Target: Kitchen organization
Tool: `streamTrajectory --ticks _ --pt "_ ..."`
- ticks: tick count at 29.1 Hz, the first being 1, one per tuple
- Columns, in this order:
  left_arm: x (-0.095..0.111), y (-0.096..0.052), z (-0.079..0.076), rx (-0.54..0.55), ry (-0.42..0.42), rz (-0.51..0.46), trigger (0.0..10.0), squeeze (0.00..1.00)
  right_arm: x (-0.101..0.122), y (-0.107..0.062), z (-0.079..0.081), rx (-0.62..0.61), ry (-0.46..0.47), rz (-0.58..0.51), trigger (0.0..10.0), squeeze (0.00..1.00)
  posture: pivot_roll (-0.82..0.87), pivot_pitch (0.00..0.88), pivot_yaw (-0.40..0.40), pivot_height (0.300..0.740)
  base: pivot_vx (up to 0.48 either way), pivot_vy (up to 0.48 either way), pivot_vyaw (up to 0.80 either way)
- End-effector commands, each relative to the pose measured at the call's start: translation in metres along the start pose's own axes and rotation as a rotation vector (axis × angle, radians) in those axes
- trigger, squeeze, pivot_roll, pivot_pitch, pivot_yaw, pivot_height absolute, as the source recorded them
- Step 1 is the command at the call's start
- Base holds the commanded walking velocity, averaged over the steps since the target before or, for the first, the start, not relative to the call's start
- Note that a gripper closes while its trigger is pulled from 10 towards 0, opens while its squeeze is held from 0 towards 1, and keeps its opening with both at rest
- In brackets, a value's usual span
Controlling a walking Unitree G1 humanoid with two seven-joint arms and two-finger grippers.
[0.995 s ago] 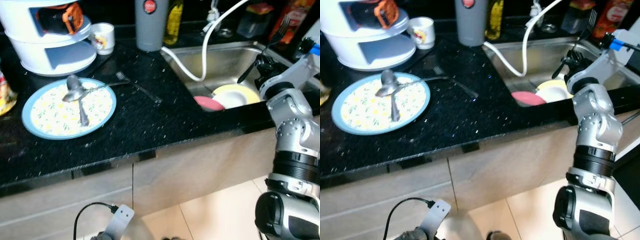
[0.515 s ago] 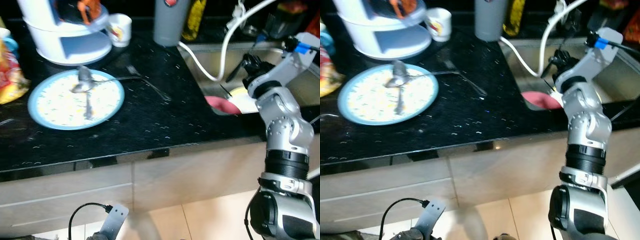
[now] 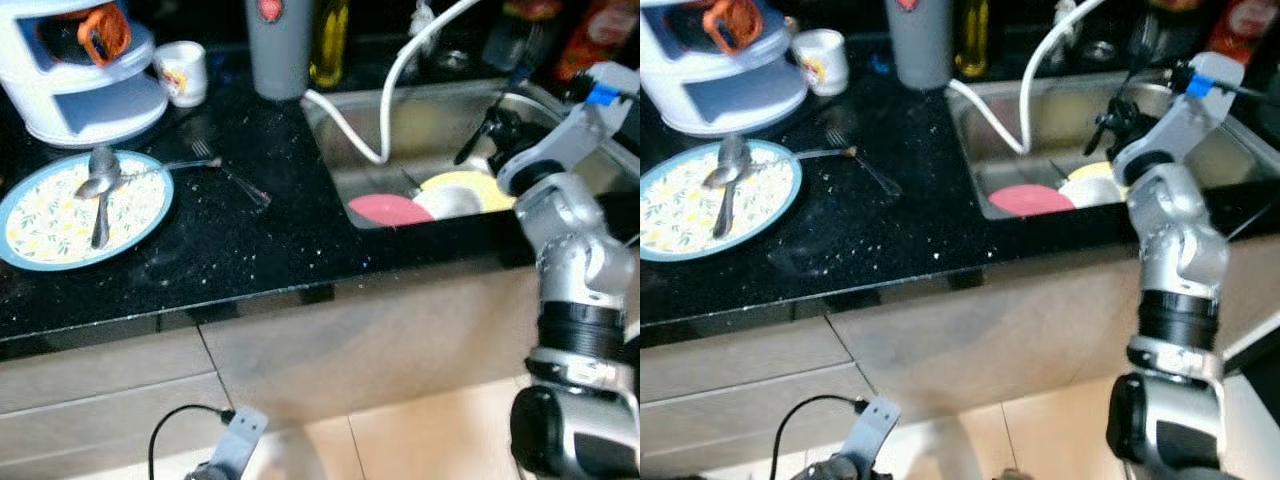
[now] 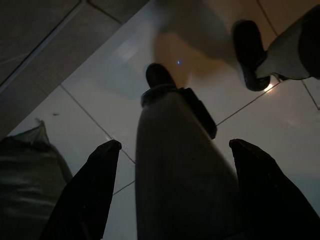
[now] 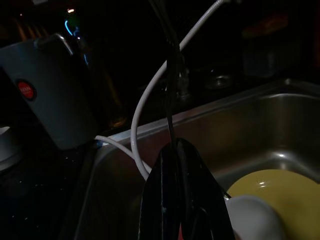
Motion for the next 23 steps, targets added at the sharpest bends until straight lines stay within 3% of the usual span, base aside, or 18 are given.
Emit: streamTrajectory --ticks 1,7,12,15,18,20,22,23 --pt "-0.013 0.000 -0.004 -0.013 0.006 0.046 10.0 0.00 0.001 0.001 0.006 0.020 -0.001 -0.008 0.0 0.00 0.00 0.090 -0.027 0.740 0.000 0.000 0.00" --pt "-0.013 0.000 -0.006 -0.013 0.005 0.045 10.0 0.00 -0.003 0.004 0.011 0.031 -0.046 0.006 0.0 0.00 0.00 0.091 -0.030 0.740 0.000 0.000 0.00" --pt "-0.013 0.001 -0.009 -0.014 0.000 0.040 10.0 0.00 0.001 0.017 0.016 0.020 -0.136 -0.008 0.0 0.00 0.01 0.101 -0.038 0.740 0.000 0.000 0.00" --pt "-0.015 0.001 -0.012 -0.018 -0.007 0.042 10.0 0.00 0.003 0.031 0.019 0.002 -0.309 0.015 0.0 0.00 0.02 0.121 -0.044 0.740 0.000 0.000 0.00" --pt "-0.016 0.001 -0.014 -0.020 -0.011 0.045 10.0 0.00 0.000 0.035 0.023 0.010 -0.369 0.042 0.0 0.00 0.02 0.127 -0.047 0.740 0.000 0.000 0.00" --pt "-0.022 0.001 -0.020 -0.027 -0.026 0.056 10.0 0.00 -0.003 0.050 0.024 0.016 -0.527 0.118 0.0 0.00 0.02 0.156 -0.059 0.740 0.000 0.000 0.00" --pt "-0.023 0.001 -0.022 -0.029 -0.027 0.058 10.0 0.00 -0.001 0.053 0.023 0.010 -0.572 0.128 0.0 0.00 0.03 0.163 -0.062 0.740 0.000 0.000 0.00" --pt "-0.028 0.001 -0.027 -0.034 -0.030 0.065 10.0 0.00 0.005 0.058 0.022 0.006 -0.665 0.138 0.0 0.00 0.03 0.181 -0.072 0.740 0.000 0.000 0.00"
Point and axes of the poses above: a point about 5 cm out from each wrist's last joint towards the gripper, its own y axis pointing out of the wrist towards the gripper, its own x axis along the axis of the wrist's last joint, z = x × y, the point moved 4 cm from there along y, pointing out of the wrist towards the gripper, and after that the axes turned 8 degrees about y, right-handed, at the moved point
